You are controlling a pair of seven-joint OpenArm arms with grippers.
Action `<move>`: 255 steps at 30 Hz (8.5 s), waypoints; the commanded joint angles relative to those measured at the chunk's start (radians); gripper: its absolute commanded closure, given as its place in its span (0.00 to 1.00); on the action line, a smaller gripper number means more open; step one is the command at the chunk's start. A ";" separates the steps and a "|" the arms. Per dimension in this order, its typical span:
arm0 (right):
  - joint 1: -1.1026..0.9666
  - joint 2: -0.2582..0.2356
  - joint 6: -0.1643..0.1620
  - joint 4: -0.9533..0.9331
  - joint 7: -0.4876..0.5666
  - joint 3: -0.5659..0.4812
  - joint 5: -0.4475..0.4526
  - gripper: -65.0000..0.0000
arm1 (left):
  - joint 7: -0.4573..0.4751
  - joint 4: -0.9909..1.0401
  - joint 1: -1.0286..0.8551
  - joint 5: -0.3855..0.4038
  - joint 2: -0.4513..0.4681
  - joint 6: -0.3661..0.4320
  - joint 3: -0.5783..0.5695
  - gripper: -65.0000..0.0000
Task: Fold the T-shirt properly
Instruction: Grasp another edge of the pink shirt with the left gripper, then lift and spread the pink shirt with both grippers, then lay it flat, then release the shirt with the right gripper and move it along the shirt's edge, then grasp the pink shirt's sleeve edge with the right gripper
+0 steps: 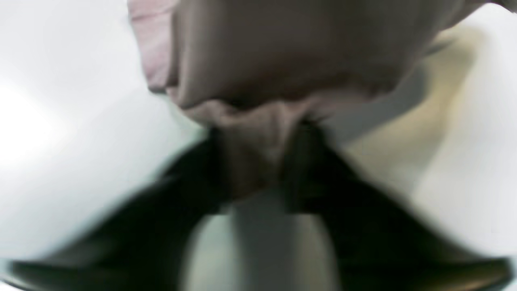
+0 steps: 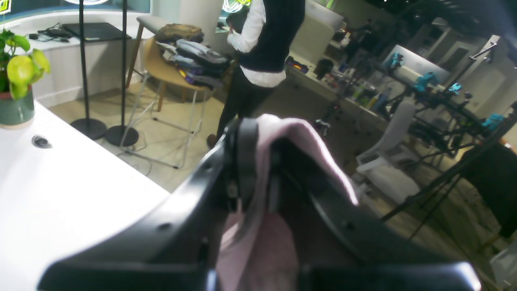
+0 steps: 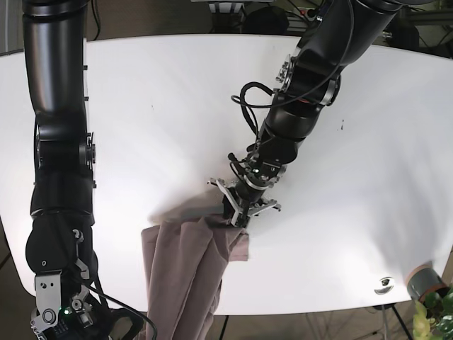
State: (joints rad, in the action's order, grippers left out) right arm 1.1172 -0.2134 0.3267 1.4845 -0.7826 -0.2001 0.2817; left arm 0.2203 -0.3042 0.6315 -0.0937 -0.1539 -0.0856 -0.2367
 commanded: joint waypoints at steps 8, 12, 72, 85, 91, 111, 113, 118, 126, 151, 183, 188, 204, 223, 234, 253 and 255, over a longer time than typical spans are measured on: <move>0.050 -0.008 -0.007 -0.104 0.039 0.124 -0.008 0.97 | -0.118 -0.200 0.012 -0.002 0.086 -0.016 0.056 1.00; 0.053 -0.014 -0.008 -0.178 0.045 0.164 -0.023 0.97 | -0.290 -0.433 -0.034 -0.002 0.162 -0.105 0.138 1.00; -1.245 0.286 -0.005 0.430 0.117 0.594 -0.147 0.97 | -0.819 -1.386 -0.649 -0.005 0.405 -0.595 0.876 1.00; -1.446 0.351 -0.005 0.433 0.151 0.601 -0.077 0.97 | -0.819 -1.383 -0.807 -0.008 0.446 -0.612 0.999 1.00; -1.529 0.351 -0.008 0.433 0.151 0.601 0.001 0.97 | -0.816 -1.357 -0.853 -0.008 0.455 -0.612 1.028 1.00; -1.595 0.349 -0.011 0.456 0.153 0.617 0.043 0.28 | -0.816 -1.357 -0.859 -0.008 0.455 -0.612 1.089 1.00; -1.546 0.340 -0.011 0.453 0.148 0.621 0.034 0.28 | -0.816 -1.357 -0.858 -0.008 0.455 -0.612 1.084 1.00; -1.414 0.273 -0.013 0.388 0.136 0.591 0.035 0.28 | -0.816 -1.357 -0.856 -0.008 0.455 -0.612 1.084 1.00; -1.139 0.194 -0.013 0.126 0.067 0.574 0.034 0.28 | -0.816 -1.357 -0.855 -0.008 0.454 -0.612 1.086 1.00; -0.980 0.164 -0.013 -0.155 0.068 0.522 0.035 0.96 | -0.816 -1.355 -0.796 -0.010 0.460 -0.612 1.069 1.00; -1.538 0.220 -0.013 0.318 0.067 0.663 0.192 0.96 | -0.813 -1.090 -0.602 -0.010 0.554 -0.612 0.922 1.00; -1.528 0.220 -0.013 0.319 0.067 0.663 0.192 0.81 | -0.813 -1.079 -0.592 -0.010 0.560 -0.612 0.917 1.00; -1.254 0.151 -0.014 0.242 0.061 0.638 0.189 0.32 | -0.815 -1.084 -0.563 -0.008 0.560 -0.612 0.876 1.00; -1.009 0.065 -0.014 -0.008 0.061 0.391 0.189 0.32 | -0.815 -1.084 -0.711 -0.002 0.787 -0.612 0.764 0.68; -0.971 0.064 -0.014 -0.011 0.064 0.333 0.189 0.31 | -0.818 -1.085 -0.724 0.182 0.880 -0.612 0.765 0.35; -0.724 0.072 -0.007 -0.367 0.067 0.279 0.189 0.31 | -1.020 -1.054 -0.763 0.627 0.729 -0.612 1.201 0.35; -0.702 0.075 -0.005 -0.404 0.068 0.267 0.192 0.31 | -1.020 -1.054 -0.764 0.627 0.707 -0.612 1.226 0.35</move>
State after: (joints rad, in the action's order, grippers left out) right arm 0.3786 -0.1394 0.3122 1.0916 -0.7357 0.0765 0.4496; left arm -0.8234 -1.3407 -0.1410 0.5117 0.5278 -0.6971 0.9745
